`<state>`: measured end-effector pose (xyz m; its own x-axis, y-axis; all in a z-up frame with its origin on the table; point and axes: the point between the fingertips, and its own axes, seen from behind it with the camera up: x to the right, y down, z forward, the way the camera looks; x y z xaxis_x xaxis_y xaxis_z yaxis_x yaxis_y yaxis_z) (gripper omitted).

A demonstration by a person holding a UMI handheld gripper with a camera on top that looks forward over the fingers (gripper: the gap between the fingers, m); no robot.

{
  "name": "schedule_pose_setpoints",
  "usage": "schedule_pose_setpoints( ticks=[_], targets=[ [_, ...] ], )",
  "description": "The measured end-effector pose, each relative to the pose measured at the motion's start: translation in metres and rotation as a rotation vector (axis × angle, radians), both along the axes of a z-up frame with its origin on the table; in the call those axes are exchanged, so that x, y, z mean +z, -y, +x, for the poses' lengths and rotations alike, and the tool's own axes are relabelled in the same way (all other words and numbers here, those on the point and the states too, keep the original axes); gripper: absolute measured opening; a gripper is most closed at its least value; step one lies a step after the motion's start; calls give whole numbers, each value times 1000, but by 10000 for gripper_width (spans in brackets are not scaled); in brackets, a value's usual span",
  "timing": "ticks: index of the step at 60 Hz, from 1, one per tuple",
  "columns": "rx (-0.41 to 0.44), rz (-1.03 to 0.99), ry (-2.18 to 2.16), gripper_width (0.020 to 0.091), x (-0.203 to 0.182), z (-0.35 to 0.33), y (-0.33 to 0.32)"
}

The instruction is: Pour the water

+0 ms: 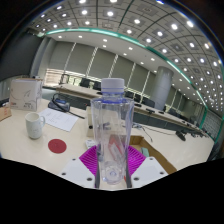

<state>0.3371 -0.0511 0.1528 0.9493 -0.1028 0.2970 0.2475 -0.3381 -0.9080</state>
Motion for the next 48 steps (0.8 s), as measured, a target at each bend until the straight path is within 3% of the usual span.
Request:
schedule_pose_setpoints(
  ticks=[9,20,35,48],
  targets=[
    [-6,11,313,355,61,-34,-31],
    [48,16,745,352,101,-113,-85],
    [204,-79,1312,354,63,-193,-136],
    [261,-154,1658,355,34,-202,-156]
  ],
)
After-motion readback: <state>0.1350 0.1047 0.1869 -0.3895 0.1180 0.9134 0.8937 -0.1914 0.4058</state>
